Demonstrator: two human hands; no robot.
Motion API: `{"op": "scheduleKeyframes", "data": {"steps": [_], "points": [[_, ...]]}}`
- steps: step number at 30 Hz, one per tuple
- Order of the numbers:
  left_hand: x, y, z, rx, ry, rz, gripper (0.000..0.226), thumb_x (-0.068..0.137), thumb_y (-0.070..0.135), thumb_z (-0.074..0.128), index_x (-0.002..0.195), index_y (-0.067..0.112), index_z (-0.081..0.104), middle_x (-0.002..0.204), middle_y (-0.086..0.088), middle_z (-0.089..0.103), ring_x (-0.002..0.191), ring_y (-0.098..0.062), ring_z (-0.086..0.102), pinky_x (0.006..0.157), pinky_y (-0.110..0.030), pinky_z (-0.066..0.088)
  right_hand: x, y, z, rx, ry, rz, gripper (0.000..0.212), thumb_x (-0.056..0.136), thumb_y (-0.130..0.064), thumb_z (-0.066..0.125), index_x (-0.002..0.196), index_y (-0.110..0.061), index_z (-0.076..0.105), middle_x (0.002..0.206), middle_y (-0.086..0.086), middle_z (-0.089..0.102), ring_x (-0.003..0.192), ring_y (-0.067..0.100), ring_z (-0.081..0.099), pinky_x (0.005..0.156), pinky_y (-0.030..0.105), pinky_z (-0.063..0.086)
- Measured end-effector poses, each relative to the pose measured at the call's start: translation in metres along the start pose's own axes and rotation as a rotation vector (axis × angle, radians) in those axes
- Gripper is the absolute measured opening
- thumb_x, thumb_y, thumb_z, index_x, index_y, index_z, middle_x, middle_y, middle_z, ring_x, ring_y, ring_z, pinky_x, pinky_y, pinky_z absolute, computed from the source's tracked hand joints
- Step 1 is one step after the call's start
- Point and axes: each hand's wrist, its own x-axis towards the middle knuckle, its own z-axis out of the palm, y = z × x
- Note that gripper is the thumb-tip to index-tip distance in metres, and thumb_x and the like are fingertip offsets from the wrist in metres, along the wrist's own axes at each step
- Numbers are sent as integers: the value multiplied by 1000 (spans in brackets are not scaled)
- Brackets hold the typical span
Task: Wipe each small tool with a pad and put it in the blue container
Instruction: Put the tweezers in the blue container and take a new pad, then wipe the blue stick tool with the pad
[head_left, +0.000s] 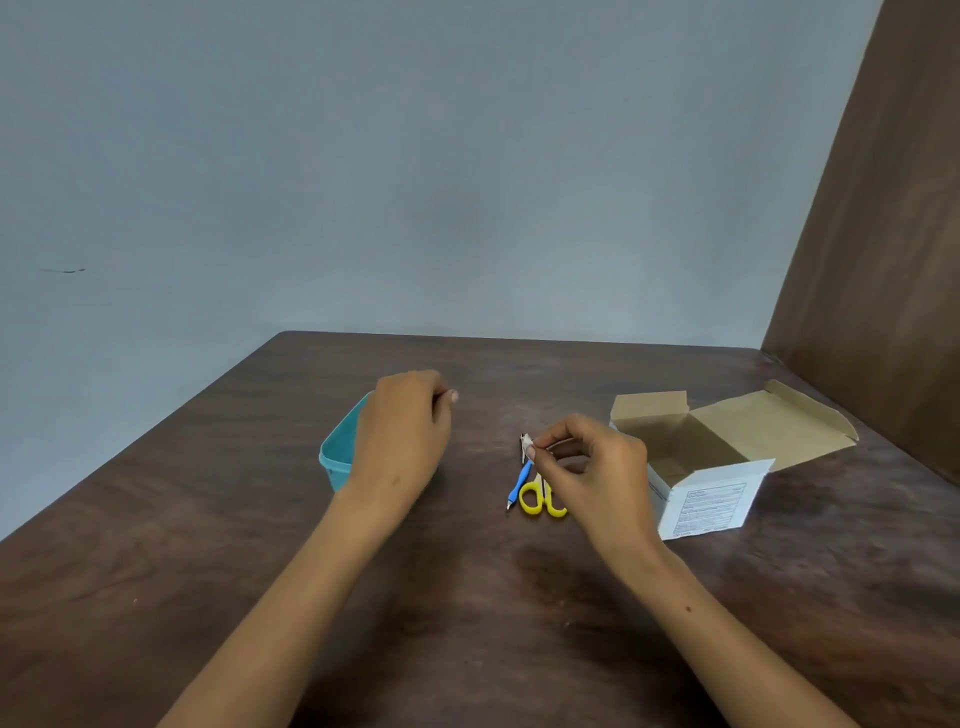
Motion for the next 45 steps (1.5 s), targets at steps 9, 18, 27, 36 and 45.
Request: {"op": "scheduleKeyframes", "data": {"steps": [9, 18, 27, 36, 45], "points": [[-9, 16, 40, -284, -173, -45, 12, 88, 14, 62, 81, 10, 70, 70, 0, 66, 69, -15, 62, 67, -27, 50, 7, 0, -10, -19, 125, -11, 12, 78, -13, 75, 70, -12, 67, 64, -11, 64, 69, 2, 65, 59, 11, 50], [-21, 3, 57, -197, -361, 3, 35, 86, -8, 51, 109, 11, 69, 103, -5, 70, 89, -12, 64, 81, -20, 50, 8, 1, -12, -38, 112, 18, 12, 79, -15, 75, 70, -13, 67, 66, -8, 66, 70, 4, 64, 58, 14, 51], [-18, 13, 68, -34, -543, 144, 48, 87, -4, 49, 129, 17, 56, 118, -8, 66, 107, -22, 61, 90, -34, 51, 9, 0, -13, -33, 101, 22, 12, 79, -14, 74, 70, -12, 67, 66, -8, 66, 67, 4, 65, 60, 17, 52], [-24, 6, 54, -60, -536, 152, 26, 83, 24, 69, 108, 17, 70, 91, 3, 62, 77, -6, 53, 67, -15, 41, 9, -1, -14, -45, 82, 51, 12, 80, -17, 73, 71, -13, 67, 67, -9, 66, 66, 4, 65, 60, 16, 52], [-29, 9, 47, -19, -494, 50, 29, 77, 17, 73, 105, 13, 68, 84, 2, 65, 73, -6, 58, 67, -15, 48, 9, -3, -15, -64, 52, 94, 13, 79, -17, 74, 70, -14, 66, 68, -6, 67, 65, 4, 64, 59, 14, 50]]}}
